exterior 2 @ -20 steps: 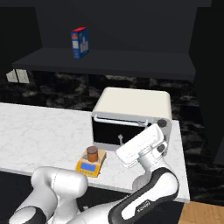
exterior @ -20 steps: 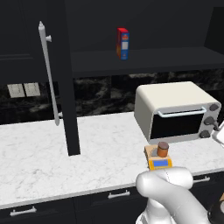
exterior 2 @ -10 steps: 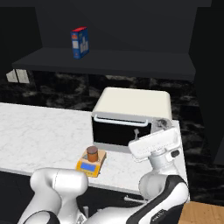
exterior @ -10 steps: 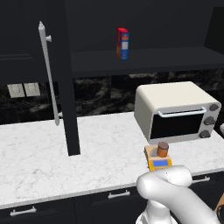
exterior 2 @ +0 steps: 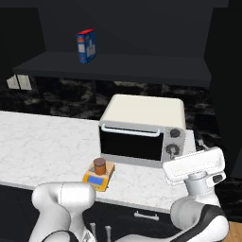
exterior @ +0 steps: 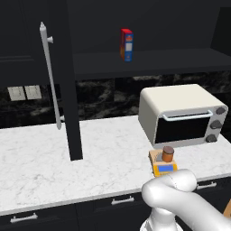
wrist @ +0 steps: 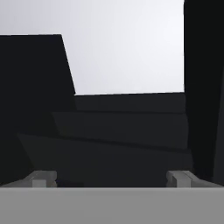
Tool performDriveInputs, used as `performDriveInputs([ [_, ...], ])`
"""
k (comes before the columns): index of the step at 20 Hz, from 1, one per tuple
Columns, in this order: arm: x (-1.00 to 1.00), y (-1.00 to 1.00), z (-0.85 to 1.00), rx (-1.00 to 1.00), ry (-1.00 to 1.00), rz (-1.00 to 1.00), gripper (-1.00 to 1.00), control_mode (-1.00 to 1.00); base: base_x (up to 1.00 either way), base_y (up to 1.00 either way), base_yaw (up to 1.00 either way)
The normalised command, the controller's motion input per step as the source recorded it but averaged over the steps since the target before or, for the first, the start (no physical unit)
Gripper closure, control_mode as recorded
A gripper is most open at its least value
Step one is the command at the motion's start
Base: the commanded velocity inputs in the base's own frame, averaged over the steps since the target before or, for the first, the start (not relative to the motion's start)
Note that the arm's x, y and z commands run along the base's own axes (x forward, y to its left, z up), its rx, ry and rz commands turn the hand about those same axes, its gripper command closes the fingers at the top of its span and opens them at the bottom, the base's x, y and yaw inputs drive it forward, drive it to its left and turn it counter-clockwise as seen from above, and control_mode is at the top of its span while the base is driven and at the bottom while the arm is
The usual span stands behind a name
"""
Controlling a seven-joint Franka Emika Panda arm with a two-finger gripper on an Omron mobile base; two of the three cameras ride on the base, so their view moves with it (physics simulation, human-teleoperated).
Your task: Pick the jam and place it on the digital scale for weighing, and close the cabinet.
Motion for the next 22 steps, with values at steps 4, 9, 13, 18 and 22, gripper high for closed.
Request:
performDriveInputs([
  [4,-0.42,-0.42,0.0,0.0,0.04,-0.02,-1.0,-1.0,0.0,0.0,0.0],
  [9,-0.08,-0.41,0.0,0.0,0.1,-0.03,-1.0,-1.0,0.0,0.0,0.0],
  [13,-0.04,-0.46,0.08,0.0,0.07,-0.01,-1.0,-1.0,0.0,0.0,0.0],
  [18,-0.13,-0.21,0.01,0.0,0.0,0.0,-1.0,-1.0,0.0,0.0,0.0],
  [22,0.0,-0.2,0.0,0.0,0.0,0.0,-1.0,-1.0,0.0,0.0,0.0],
])
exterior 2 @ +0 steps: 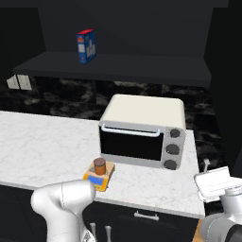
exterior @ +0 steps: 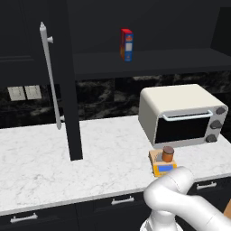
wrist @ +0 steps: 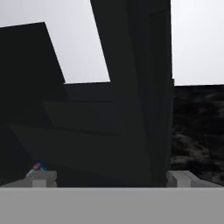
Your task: Pick the jam and place it on the digital scale for weighing, and close the cabinet.
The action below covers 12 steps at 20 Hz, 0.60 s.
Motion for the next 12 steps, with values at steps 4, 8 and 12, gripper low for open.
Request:
performDriveInputs([
  [4,-0.01,-0.3,0.0,0.0,0.0,0.0,-1.0,-1.0,0.0,0.0,0.0],
  [8,-0.02,-0.44,0.0,0.0,0.0,0.0,-1.0,-1.0,0.0,0.0,0.0],
  [12,-0.1,-0.45,0.0,0.0,0.0,0.0,-1.0,-1.0,0.0,0.0,0.0],
])
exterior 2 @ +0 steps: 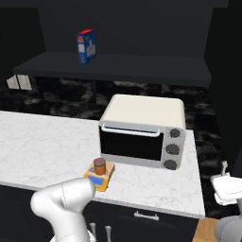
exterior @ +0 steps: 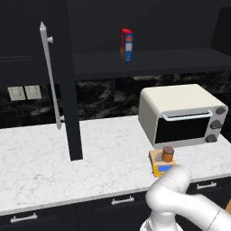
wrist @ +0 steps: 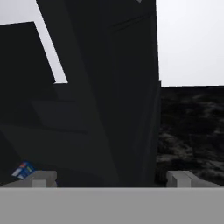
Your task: Pick the jam and place it on the digital scale for weighing, and close the cabinet.
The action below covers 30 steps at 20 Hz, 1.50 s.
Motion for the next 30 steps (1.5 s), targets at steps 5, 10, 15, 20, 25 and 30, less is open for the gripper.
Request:
performDriveInputs([
  [5,-0.01,-0.13,0.07,0.0,0.0,0.0,-1.0,-1.0,0.0,0.0,0.0],
  [10,0.0,0.0,0.59,0.0,0.0,0.0,-1.0,-1.0,0.0,0.0,0.0],
  [15,-0.02,-0.14,0.42,0.0,0.0,0.0,-1.0,-1.0,0.0,0.0,0.0],
  [20,-0.14,0.09,0.48,-0.03,-0.07,0.0,-1.0,-1.0,0.0,0.0,0.0],
  [25,-0.41,0.84,0.67,-0.1,-0.29,0.0,-1.0,-1.0,0.0,0.0,0.0],
  [30,-0.17,1.0,0.75,-0.19,-0.13,0.0,-1.0,-1.0,0.0,0.0,0.0],
])
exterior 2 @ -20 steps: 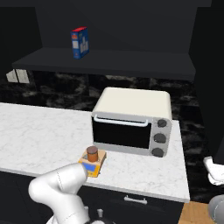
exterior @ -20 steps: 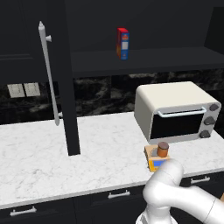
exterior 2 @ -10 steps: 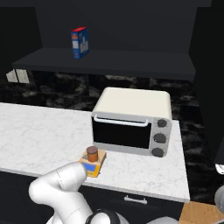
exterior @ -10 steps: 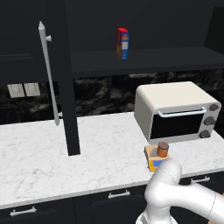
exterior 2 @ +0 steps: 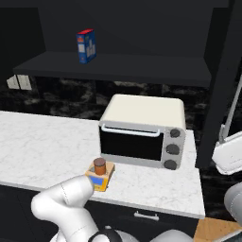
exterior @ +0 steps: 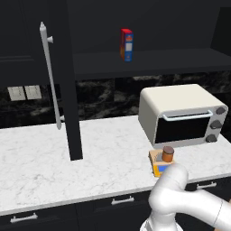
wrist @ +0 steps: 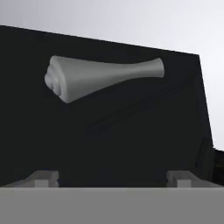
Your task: Pick the jam and place it on the digital scale for weighing, and close the cabinet.
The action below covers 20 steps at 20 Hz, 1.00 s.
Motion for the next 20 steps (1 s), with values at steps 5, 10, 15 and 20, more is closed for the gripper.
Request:
performDriveInputs([
  [5,0.07,1.0,0.74,-0.25,-0.01,-0.04,-1.0,-1.0,0.0,0.0,0.0],
  [10,0.39,1.0,0.39,-0.24,0.14,-0.15,-1.0,-1.0,0.0,0.0,0.0],
  [15,0.64,1.0,0.12,-0.22,0.21,-0.18,-1.0,-1.0,0.0,0.0,0.0],
  [20,0.96,1.0,0.0,-0.27,0.23,-0.19,-1.0,-1.0,0.0,0.0,0.0],
])
